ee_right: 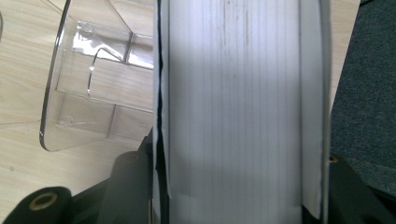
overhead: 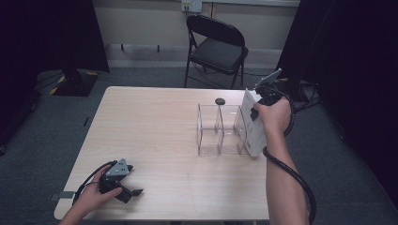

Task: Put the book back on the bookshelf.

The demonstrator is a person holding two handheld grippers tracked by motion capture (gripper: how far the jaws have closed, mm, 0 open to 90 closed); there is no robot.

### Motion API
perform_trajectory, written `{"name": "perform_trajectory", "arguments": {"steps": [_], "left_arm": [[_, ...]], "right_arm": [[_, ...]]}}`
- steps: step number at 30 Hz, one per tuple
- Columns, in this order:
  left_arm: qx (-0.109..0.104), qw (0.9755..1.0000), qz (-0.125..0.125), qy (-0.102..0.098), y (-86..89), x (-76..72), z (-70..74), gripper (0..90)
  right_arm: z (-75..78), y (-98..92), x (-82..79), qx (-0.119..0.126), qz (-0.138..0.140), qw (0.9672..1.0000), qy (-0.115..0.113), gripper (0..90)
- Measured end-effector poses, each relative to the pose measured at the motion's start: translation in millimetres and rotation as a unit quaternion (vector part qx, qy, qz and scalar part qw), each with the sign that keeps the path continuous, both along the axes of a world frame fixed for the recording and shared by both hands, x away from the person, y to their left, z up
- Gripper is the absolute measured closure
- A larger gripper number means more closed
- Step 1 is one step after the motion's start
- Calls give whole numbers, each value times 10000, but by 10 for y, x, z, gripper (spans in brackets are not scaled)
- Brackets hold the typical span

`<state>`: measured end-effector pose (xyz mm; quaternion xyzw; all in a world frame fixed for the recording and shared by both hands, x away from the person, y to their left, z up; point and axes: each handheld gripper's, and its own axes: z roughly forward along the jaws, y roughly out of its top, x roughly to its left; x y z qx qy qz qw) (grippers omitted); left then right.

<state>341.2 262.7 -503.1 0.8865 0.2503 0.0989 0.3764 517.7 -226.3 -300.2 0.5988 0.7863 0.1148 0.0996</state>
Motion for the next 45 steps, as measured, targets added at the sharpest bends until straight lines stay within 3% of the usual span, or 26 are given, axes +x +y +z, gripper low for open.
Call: {"name": "perform_trajectory", "arguments": {"steps": [2, 6, 11, 23, 36, 45], "left_arm": [[2, 10000, -3, 3, 1, 0, 0, 0], [24, 10000, -4, 8, 1, 0, 3, 0], [27, 10000, -19, 25, 2, 2, 5, 0], [3, 10000, -6, 9, 0, -1, 1, 0], [-8, 10000, -1, 9, 0, -2, -1, 0], [10, 10000, -16, 0, 1, 0, 0, 0]], "right_arm": [[4, 20, 19, 12, -18, 10000, 4, 522], [-23, 23, 32, 70, -59, 9998, -203, 520], [-95, -4, 11, 124, -65, 9996, -232, 512], [-50, -48, -58, 294, -71, 9990, -328, 429], [-51, -75, -171, 362, -107, 9989, -263, 312], [-81, -166, -344, 464, -125, 9984, -298, 290]]}}
